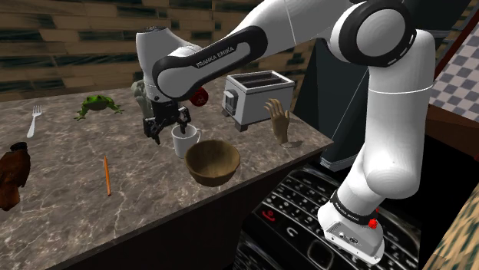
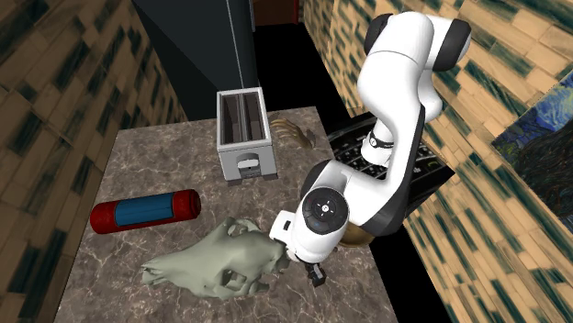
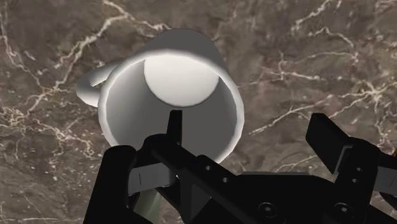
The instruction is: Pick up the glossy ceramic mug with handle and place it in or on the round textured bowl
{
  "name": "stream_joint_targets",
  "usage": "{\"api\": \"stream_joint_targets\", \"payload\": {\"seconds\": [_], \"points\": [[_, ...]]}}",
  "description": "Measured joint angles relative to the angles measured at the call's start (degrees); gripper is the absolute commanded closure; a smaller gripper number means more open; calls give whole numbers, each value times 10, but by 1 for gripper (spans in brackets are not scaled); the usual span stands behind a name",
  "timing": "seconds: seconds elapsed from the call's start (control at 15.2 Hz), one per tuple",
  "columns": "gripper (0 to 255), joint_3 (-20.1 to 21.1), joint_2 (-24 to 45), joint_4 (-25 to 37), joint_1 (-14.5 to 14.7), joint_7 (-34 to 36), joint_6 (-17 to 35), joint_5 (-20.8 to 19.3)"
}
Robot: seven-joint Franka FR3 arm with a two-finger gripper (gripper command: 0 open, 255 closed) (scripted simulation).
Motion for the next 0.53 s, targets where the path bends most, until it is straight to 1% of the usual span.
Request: {"api": "stream_joint_targets", "payload": {"seconds": [0.07,0.13,0.4,0.53], "points": [[0,0,0,0,-1,-1,0,0],[255,1,-3,-7,-2,-2,3,1],[255,2,-9,-17,-4,-3,7,2],[255,1,-7,-11,-3,-2,5,1]]}}
